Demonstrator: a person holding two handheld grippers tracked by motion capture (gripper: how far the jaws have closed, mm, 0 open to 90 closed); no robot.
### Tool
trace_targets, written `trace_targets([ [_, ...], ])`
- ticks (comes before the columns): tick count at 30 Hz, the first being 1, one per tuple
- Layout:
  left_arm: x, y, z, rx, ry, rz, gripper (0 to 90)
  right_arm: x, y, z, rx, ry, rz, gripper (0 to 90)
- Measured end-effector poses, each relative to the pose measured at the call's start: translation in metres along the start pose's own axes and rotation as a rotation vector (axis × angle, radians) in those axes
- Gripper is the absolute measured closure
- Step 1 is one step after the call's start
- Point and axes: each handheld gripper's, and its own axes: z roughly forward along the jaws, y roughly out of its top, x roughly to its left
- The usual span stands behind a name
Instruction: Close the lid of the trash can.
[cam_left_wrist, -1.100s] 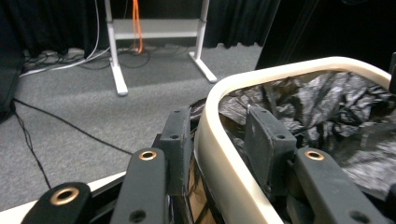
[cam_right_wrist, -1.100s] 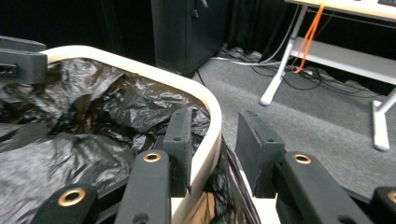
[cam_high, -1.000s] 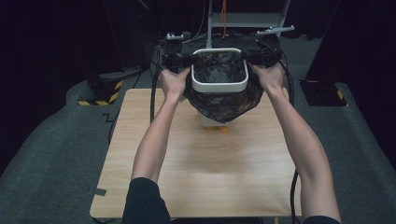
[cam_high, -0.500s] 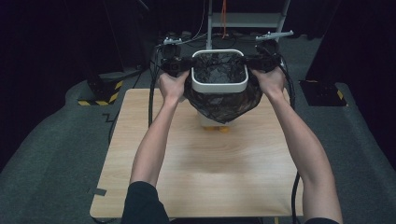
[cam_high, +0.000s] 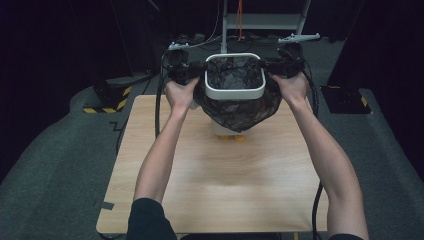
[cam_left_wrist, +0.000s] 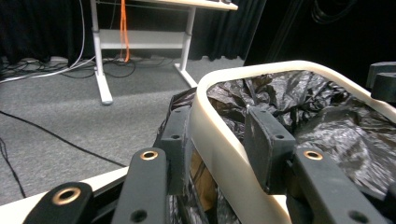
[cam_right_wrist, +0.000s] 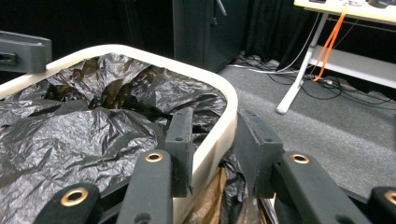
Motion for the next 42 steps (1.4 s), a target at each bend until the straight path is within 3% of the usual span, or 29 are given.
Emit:
trace_targets([
  [13, 0.004, -0.005, -0.019, -0.027, -0.020, -0.018, 58.8, -0.008, -0.004, -0.016, -0.023, 0.003, 0.014, 65.0],
  [17, 0.002, -0.008, -0.023, -0.020, -0.006, 0.015, 57.6, -0.007, -0.007, -0.021, -0.039, 0.013, 0.016, 63.7],
  [21, 0.002, -0.010, -0.030, -0.021, -0.017, 0.012, 56.2, -0.009, -0.012, -0.026, -0.039, 0.014, 0.019, 63.9],
  [26, 0.002, -0.012, -0.040, -0.013, 0.006, 0.049, 54.8, -0.013, -0.016, -0.035, -0.043, 0.015, 0.024, 63.6],
  [31, 0.002, -0.014, -0.049, -0.004, -0.029, 0.033, 52.4, -0.014, -0.018, -0.045, -0.068, 0.011, 0.021, 61.6],
  [34, -0.002, -0.016, -0.055, 0.005, -0.015, 0.068, 50.4, -0.016, -0.021, -0.051, -0.088, 0.016, 0.032, 59.3],
  [42, -0.004, -0.019, -0.062, 0.006, -0.038, 0.064, 44.9, -0.018, -0.027, -0.060, -0.091, 0.015, 0.037, 55.2],
])
